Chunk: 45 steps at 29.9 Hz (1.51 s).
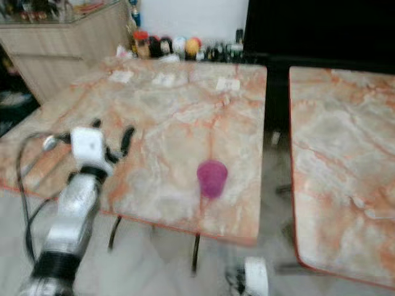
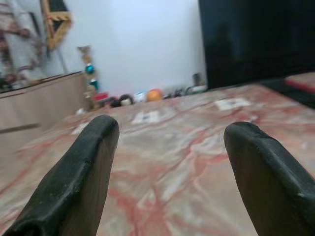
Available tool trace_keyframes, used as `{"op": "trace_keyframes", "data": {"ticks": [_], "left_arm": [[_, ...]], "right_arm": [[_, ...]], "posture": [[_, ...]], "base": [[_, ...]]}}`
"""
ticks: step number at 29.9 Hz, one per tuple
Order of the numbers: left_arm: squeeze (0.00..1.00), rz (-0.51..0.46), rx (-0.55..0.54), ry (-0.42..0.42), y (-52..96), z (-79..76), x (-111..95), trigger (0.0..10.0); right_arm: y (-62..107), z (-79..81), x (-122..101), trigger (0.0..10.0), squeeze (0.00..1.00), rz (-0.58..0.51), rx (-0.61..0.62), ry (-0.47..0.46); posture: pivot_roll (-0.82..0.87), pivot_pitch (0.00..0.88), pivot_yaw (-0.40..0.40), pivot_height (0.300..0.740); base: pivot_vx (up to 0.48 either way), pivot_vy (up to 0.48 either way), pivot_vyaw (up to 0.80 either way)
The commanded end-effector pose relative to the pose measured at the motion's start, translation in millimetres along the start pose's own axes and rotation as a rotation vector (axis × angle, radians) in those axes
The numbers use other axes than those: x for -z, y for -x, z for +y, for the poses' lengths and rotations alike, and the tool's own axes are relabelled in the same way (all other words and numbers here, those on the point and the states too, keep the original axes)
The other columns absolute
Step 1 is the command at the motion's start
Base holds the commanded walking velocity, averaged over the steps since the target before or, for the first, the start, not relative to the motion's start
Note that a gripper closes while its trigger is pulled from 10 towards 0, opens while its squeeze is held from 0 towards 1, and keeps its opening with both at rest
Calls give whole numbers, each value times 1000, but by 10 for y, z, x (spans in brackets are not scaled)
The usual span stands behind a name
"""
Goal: Setting the table
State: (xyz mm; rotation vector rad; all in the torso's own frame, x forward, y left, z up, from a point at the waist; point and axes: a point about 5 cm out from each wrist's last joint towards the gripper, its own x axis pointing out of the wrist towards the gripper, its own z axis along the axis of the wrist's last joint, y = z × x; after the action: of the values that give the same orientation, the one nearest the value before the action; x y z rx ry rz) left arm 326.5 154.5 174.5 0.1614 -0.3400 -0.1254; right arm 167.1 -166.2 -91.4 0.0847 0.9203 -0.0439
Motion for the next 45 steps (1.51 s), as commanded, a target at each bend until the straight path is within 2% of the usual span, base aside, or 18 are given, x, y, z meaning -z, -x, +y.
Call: {"op": "trace_keyframes", "data": {"ticks": [1, 8, 16, 24, 45], "left_arm": [[0, -15, -30, -16, -21, 116, -62, 10000], [0, -11, -46, -22, -5, 176, -63, 10000], [0, -3, -27, -16, 10, 165, -41, 10000], [0, 22, -6, -7, 41, 146, 9, 10000], [0, 16, -3, -3, 35, 177, -13, 10000]], "right_arm": [[-6, 63, 0, 10000, 0, 3, -13, -11], [-7, 63, -1, 10000, 0, 5, -13, -8], [-7, 63, -1, 10000, 0, 5, -14, -7], [-8, 65, -5, 10000, 0, 4, -14, -9], [-9, 79, -6, 10000, 0, 4, -18, -14]], "posture": [[88, 0, -19, 740], [94, 0, -22, 740], [94, 0, -22, 740], [90, 0, -21, 740], [104, 0, -14, 740]], "base": [[0, 480, 0], [0, 480, 0], [0, 431, 0], [0, 0, 0], [0, 0, 0]]}}
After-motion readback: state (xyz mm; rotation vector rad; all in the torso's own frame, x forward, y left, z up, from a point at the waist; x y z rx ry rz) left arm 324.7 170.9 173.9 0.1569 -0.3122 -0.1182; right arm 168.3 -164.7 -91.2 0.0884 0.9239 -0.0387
